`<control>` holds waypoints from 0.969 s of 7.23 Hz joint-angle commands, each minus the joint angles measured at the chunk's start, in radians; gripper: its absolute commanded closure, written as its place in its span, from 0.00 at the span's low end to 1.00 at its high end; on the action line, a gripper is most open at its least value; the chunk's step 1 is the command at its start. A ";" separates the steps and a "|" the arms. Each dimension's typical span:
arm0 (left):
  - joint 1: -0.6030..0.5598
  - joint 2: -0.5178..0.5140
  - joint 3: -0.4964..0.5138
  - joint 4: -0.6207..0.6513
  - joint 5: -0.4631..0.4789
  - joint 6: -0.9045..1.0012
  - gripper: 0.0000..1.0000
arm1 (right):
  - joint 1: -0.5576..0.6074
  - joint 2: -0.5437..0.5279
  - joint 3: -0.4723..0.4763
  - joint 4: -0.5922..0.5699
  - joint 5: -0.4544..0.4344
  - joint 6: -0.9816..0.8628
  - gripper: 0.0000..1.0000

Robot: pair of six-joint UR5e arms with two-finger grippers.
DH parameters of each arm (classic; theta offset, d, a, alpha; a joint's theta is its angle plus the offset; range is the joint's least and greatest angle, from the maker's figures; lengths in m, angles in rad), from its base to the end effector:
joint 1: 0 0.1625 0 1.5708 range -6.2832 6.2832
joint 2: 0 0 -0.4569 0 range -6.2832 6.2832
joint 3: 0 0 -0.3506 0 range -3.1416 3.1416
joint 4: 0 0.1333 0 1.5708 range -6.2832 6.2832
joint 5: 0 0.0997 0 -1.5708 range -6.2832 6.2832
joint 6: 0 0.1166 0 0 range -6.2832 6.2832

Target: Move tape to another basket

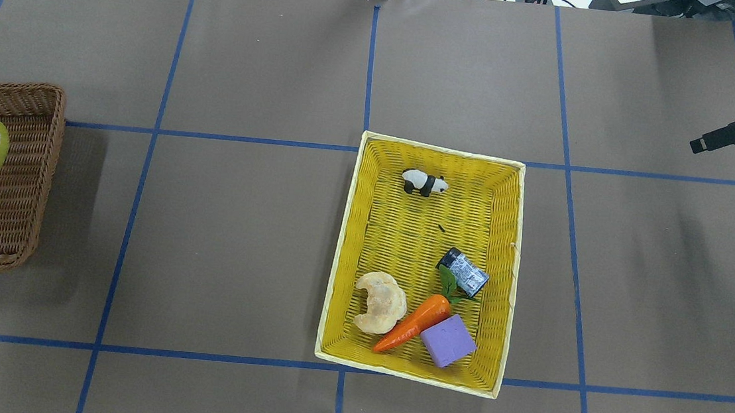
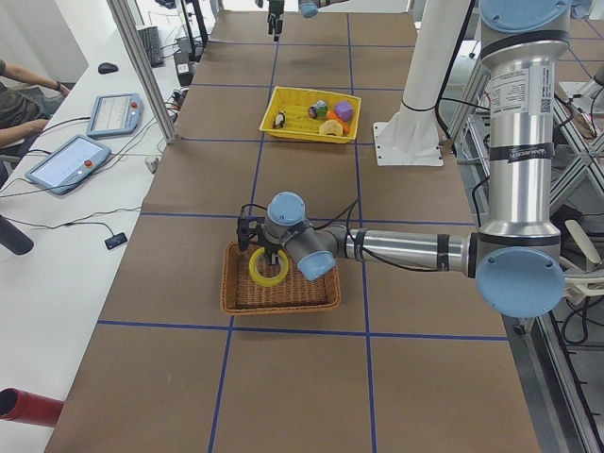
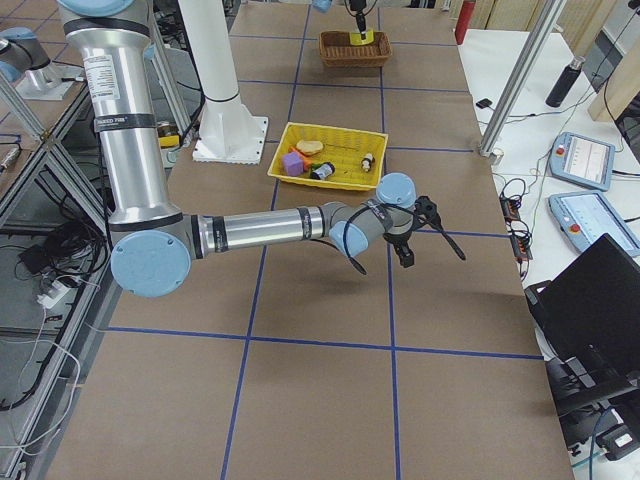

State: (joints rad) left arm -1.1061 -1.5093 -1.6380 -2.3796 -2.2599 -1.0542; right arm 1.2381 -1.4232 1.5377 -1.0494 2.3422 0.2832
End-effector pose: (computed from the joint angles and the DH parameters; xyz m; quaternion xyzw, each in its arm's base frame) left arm 0.1516 -0.4345 0.6058 0.0568 0.4816 -0.1230 0.8658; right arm -0.1289 -0.5324 0.5824 0.1677 -0.4283 -0.1394 0.8769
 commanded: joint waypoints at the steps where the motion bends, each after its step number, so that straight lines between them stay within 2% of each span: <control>1: 0.049 -0.015 -0.062 0.189 -0.003 0.003 1.00 | -0.005 0.001 -0.001 -0.021 0.015 -0.013 0.00; 2: 0.104 -0.012 -0.043 0.191 0.034 0.009 1.00 | -0.008 0.000 -0.001 -0.021 0.016 -0.013 0.00; 4: 0.129 -0.020 -0.011 0.204 0.043 0.013 1.00 | -0.017 0.000 -0.002 -0.027 0.016 -0.013 0.00; 6: 0.129 -0.014 -0.009 0.252 0.043 0.104 1.00 | -0.022 0.006 0.004 -0.076 0.031 -0.012 0.00; 7: 0.127 -0.015 -0.010 0.257 0.046 0.133 0.04 | -0.022 0.007 0.004 -0.077 0.040 -0.013 0.00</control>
State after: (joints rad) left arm -0.9786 -1.5237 -1.6482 -2.1421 -2.2165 -0.9613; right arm 1.2173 -1.4184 1.5405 -1.1189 2.3714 0.2706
